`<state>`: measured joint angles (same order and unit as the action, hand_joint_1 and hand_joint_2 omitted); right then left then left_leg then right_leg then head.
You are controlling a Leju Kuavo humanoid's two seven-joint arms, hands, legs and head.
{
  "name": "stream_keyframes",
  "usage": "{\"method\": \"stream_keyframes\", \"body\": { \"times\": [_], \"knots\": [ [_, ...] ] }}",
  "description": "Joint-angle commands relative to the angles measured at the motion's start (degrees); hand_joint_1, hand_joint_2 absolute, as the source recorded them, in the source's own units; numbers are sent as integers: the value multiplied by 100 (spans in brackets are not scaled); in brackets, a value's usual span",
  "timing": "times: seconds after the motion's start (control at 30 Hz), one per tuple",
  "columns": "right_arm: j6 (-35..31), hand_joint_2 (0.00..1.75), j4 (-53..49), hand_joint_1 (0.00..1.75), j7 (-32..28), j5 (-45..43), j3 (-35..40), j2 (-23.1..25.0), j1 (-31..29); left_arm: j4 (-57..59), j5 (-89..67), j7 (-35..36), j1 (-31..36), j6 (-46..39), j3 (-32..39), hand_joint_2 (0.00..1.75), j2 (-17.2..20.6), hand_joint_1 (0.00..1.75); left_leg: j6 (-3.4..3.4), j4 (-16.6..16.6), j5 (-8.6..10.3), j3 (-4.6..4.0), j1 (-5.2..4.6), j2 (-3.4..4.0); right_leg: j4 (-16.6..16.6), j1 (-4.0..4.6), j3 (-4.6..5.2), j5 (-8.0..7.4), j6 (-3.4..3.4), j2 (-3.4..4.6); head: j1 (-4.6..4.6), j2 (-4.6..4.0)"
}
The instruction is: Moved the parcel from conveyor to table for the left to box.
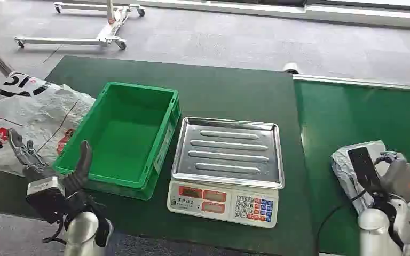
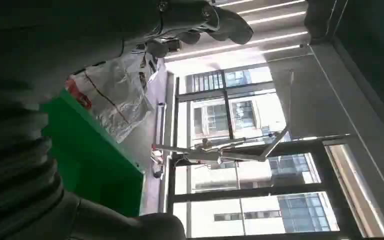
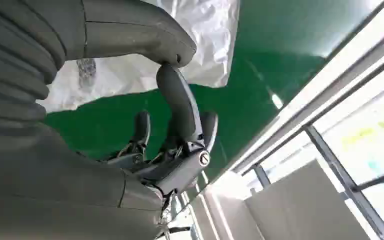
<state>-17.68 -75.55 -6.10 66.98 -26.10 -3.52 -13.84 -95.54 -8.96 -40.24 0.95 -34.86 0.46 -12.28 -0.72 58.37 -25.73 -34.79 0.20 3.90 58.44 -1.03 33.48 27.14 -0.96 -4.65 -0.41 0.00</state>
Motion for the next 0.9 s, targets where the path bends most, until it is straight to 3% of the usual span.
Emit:
{"method": "stream_keyframes", "body": {
  "times": [0.03, 0.07, 0.13, 0.17, 0.23, 0.33, 0.4, 0.43, 0.57, 0.9],
  "knots": [
    [-400, 175, -406, 0, 1077, 1789, 94, 221, 38, 362, -34, 24, 174, 54, 61, 175, 23, 0, 0, -8, 2, 8, 3, -21, -9, -1, -6, -4, 8, 35, 0, 0],
    [-485, 175, -307, 0, 1216, 2067, 64, 167, 38, 402, -9, 24, 194, 19, 7, 175, 49, 0, 1, -5, 1, 7, 2, -18, -6, -2, -6, -2, 6, 25, 2, 0],
    [-446, 175, 95, 0, 2473, 2302, 861, -630, 234, 479, 20, 24, 251, 5, -81, 175, 67, 0, 2, -9, 3, 10, 4, -26, -12, -1, -11, -4, 7, 26, 0, 0],
    [7, 175, 536, 0, 3341, 2302, 1790, -1277, 216, 503, 48, 24, 286, 5, -128, 175, 87, 0, 4, -14, 5, 13, 10, -39, -24, 3, -18, -9, 8, 35, 2, 0],
    [431, 175, 1484, 0, 3848, 2302, 2533, -1569, -150, 545, 77, 24, 336, 9, -158, 175, 110, 0, 4, -3, 1, 7, 2, -10, -9, -2, -2, -6, 3, 30, 0, 0],
    [1036, 175, 2378, 0, 3237, 2302, 2446, -1326, -503, 595, 95, 24, 397, 35, -184, 175, 152, 0, 5, -8, -1, 9, 9, 1, -21, 4, -12, -17, 4, 53, 0, 0],
    [947, 175, 2718, 0, 3186, 2302, 2494, -1261, -624, 621, 118, 24, 423, 27, -185, 175, 173, 0, 3, -15, 1, 14, 10, 3, -27, 5, -15, -21, 6, 67, 2, 0],
    [1141, 175, 3051, 0, 2871, 2302, 2536, -1196, -771, 631, 136, 24, 417, 7, -179, 175, 182, 0, -1, -13, 2, 14, 10, 14, -21, 6, -9, -19, 7, 69, 0, 0],
    [996, 175, 3294, 0, 2785, 2302, 2589, -1118, -911, 593, 143, 24, 370, -68, -186, 175, 193, 0, 3, -15, 11, 9, 7, -26, -20, 3, -9, -16, 10, 33, 2, 0],
    [1143, 175, 3716, 0, 2914, 2302, 2725, -1124, -1140, 486, 192, 24, 208, -180, -225, 175, 220, 0, 2, -11, 8, 10, 7, -19, -16, 4, -8, -12, 8, 42, 2, 0]
  ]
}}
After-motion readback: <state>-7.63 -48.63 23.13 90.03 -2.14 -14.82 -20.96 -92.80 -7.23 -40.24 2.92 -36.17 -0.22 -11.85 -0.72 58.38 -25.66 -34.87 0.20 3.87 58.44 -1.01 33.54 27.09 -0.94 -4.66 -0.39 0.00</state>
